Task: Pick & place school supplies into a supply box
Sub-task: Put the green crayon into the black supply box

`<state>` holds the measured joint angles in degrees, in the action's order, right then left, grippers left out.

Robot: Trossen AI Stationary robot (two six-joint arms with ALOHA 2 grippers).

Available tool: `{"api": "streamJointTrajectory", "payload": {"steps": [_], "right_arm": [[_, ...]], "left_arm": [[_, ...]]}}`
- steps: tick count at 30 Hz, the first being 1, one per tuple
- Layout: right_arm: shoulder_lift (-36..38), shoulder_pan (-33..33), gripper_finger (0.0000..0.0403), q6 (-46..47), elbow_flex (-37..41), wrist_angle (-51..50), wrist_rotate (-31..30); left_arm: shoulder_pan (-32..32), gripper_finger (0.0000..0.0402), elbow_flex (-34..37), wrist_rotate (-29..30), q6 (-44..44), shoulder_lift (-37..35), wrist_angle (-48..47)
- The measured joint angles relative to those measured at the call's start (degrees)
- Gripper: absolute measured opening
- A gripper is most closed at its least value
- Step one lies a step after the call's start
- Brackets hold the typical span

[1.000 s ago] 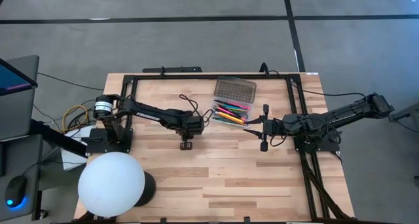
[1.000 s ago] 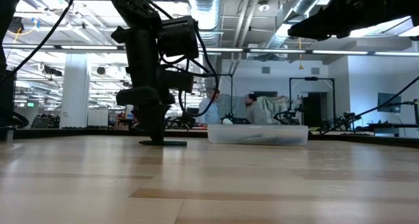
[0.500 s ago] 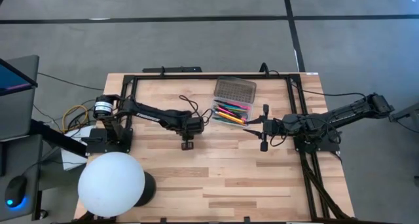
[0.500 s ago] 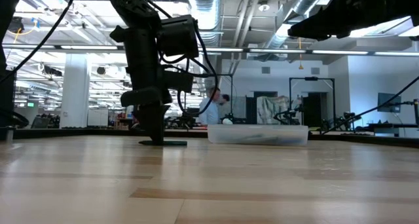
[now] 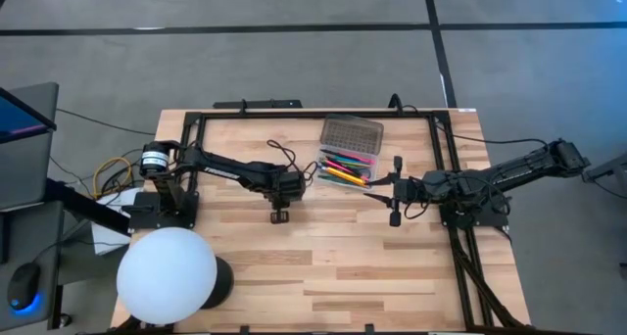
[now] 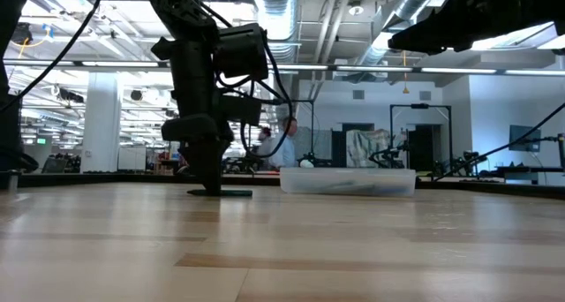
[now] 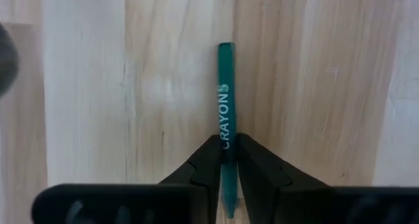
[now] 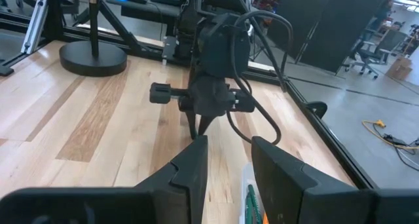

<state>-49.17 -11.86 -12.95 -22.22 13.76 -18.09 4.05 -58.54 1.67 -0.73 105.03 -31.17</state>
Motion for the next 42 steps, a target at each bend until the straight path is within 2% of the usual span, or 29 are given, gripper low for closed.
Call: {"api": "streamJointTrajectory", "payload": {"steps": [7,15,26,32,42], "right_arm": [[0.0,0.0,0.0111,-0.07,0.0,-0.02,0.0],[0.0,0.0,0.0111,-0.08,0.0,0.0,0.0],[0.0,0.0,0.0111,-0.08,0.0,0.0,0.0],[0.0,0.0,0.0111,-0.07,0.0,-0.02,0.0],[-0.02,0.0,0.0111,0.92,0.02,-0.13,0.0]], "left_arm": [[-0.04,0.0015,-0.02,0.29,-5.34,0.0,0.19],[-0.06,0.0029,-0.01,0.87,-6.99,0.0,0.79],[-1.16,0.0019,-0.07,5.01,-5.77,0.01,3.48],[-2.8,0.0018,-2.57,7.18,-6.15,0.36,2.38],[-3.64,0.0018,-5.82,11.96,-11.94,0.43,13.14]]}}
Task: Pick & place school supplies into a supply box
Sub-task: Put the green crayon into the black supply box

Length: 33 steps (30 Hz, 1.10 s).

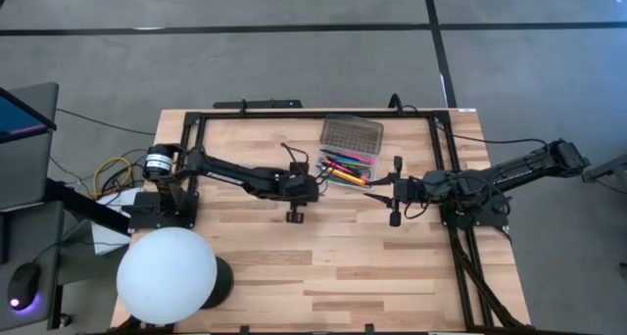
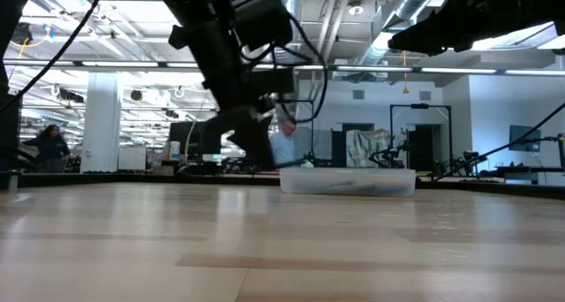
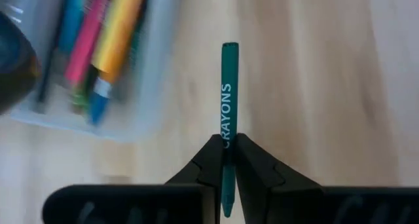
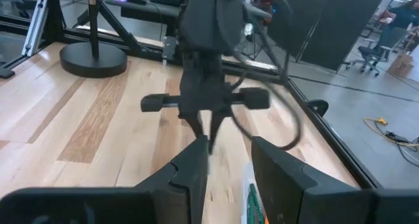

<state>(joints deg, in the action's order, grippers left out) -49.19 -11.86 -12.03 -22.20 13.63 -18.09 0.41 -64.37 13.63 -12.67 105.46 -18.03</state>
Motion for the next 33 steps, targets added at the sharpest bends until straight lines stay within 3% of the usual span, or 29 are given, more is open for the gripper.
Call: {"api": "streamJointTrajectory", "payload": {"steps": [5,11,22,27,33], "right_arm": [[0.0,0.0,0.0111,0.02,0.0,-0.46,0.0],[0.0,0.0,0.0111,0.04,0.0,-1.2,0.0],[0.0,0.02,0.0111,0.04,0.0,-1.42,0.0],[0.0,0.0,0.0111,0.07,0.0,-1.66,0.0],[0.0,0.01,0.0111,0.12,0.0,-3.1,0.0]], "left_arm": [[0.58,0.0018,-1.54,6.06,-4.6,-0.08,5.55],[3.9,0.0018,-1.94,6.52,-9.99,-0.16,15.35],[12.54,0.0018,-2.06,-5.28,-6.71,1.04,23.04],[13.22,0.0018,-1.96,-5.65,-6.78,5.16,25.38],[13.19,0.0018,-1.98,-5.4,-6.57,5.19,25.4]]}}
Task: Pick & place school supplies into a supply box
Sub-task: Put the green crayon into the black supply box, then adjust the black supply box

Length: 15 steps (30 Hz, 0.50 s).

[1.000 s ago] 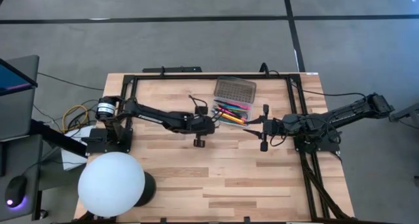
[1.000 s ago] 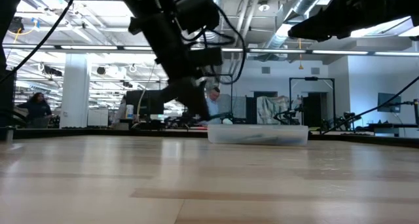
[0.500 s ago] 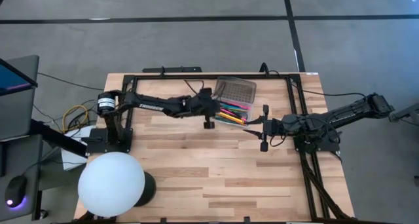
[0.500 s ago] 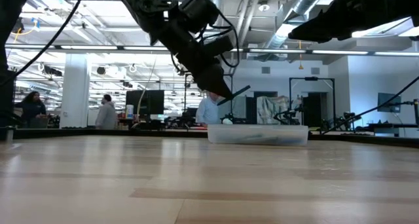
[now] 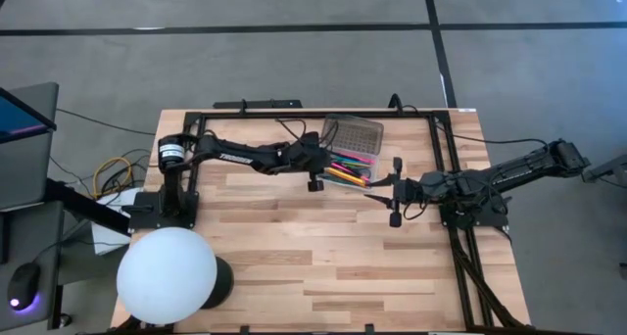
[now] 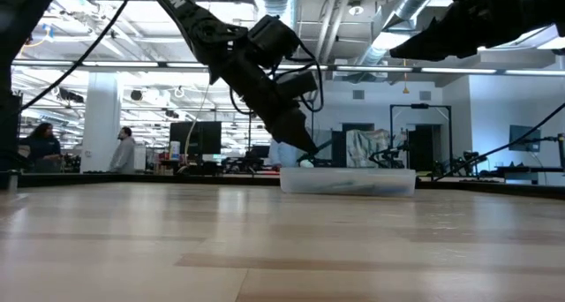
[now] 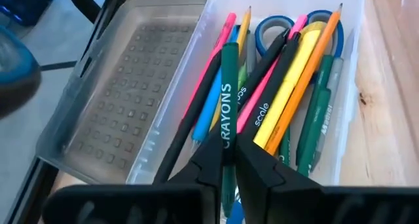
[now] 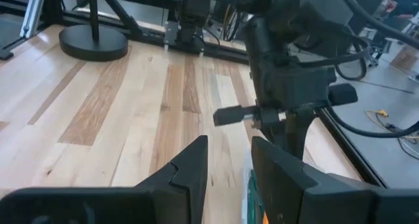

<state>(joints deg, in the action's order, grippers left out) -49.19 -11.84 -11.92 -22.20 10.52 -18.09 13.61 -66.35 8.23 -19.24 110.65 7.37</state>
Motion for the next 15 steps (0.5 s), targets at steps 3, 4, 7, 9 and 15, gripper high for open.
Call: {"api": "streamJointTrajectory", "payload": {"steps": [3,4,7,9,15], "right_arm": [[0.0,-0.01,0.0111,0.53,0.0,-0.05,0.0],[0.0,-0.01,0.0111,0.89,0.0,-0.09,-0.02],[0.0,-0.01,0.0111,0.98,0.0,-0.22,0.0],[0.0,0.01,0.0111,0.98,0.0,-0.2,-0.02],[0.0,0.03,0.0111,1.94,0.0,-0.17,-1.53]], "left_arm": [[0.0,0.0029,0.0,0.03,0.13,-0.26,0.06],[0.0,0.0037,0.0,0.07,0.12,-0.26,0.02],[0.0,0.0073,0.0,0.27,0.25,-0.26,-0.08],[0.0,0.0099,0.0,1.48,0.3,-0.26,0.07],[0.0,0.0157,0.0,4.73,-0.18,-0.34,-0.65]]}}
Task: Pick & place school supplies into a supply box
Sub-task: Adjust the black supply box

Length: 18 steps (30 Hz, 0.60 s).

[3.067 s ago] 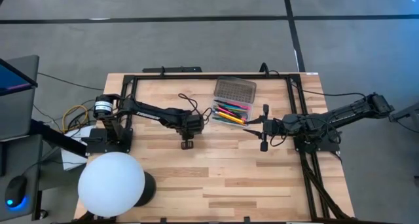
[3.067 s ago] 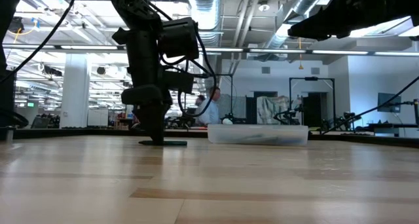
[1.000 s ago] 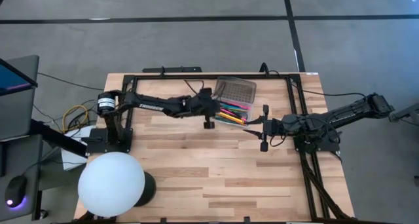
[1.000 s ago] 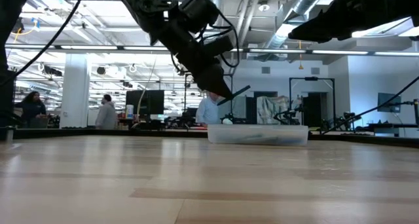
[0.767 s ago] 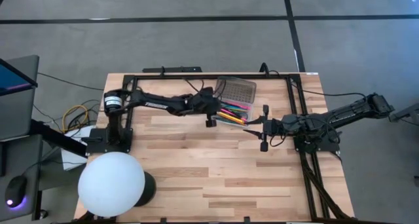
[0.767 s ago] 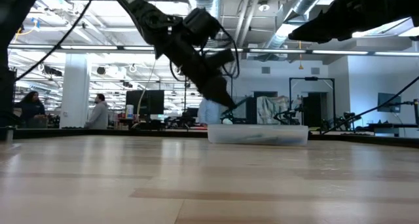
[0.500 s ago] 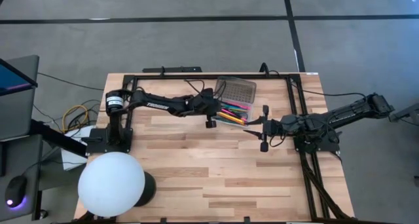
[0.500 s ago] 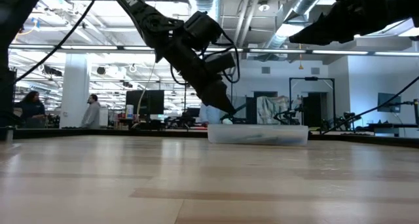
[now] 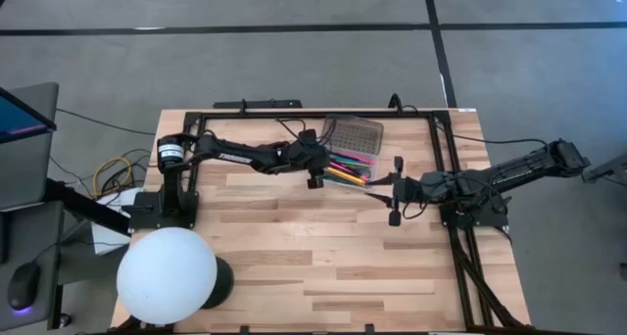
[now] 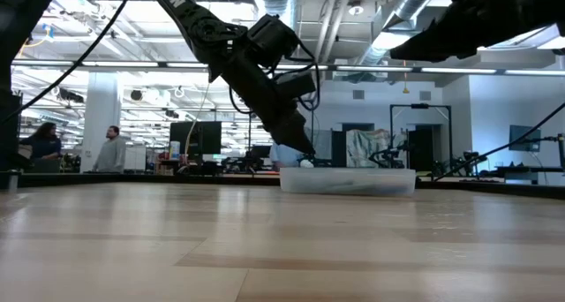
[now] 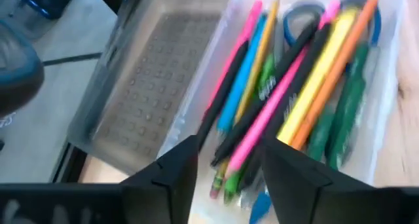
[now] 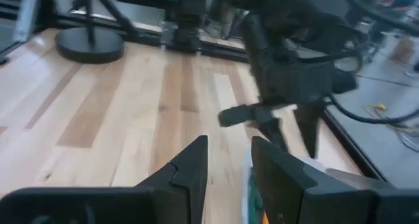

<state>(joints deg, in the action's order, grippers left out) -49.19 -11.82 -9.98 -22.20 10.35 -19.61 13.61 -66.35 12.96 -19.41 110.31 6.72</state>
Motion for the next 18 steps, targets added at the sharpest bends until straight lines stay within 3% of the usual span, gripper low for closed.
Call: {"api": "streamJointTrajectory", "payload": {"steps": [6,10,14,18], "right_arm": [[-3.64,3.12,0.0111,7.6,0.02,0.54,-11.87],[-9.96,7.26,0.0111,9.86,0.04,3.98,-11.47],[-17.63,10.56,0.0111,10.17,0.01,13.09,-10.54],[-24.31,12.8,0.0111,11.16,-0.8,19.89,-7.17]], "left_arm": [[-1.58,0.0171,0.0,-0.87,-1.91,-4.64,-9.46],[-2.52,0.0166,0.57,-6.85,-2.02,-8.03,-16.2],[-2.97,0.0161,3.91,-14.36,-2.52,-11.48,-14.88],[-3.21,0.0156,9.41,-17.77,-2.61,-14.44,-11.38]]}}
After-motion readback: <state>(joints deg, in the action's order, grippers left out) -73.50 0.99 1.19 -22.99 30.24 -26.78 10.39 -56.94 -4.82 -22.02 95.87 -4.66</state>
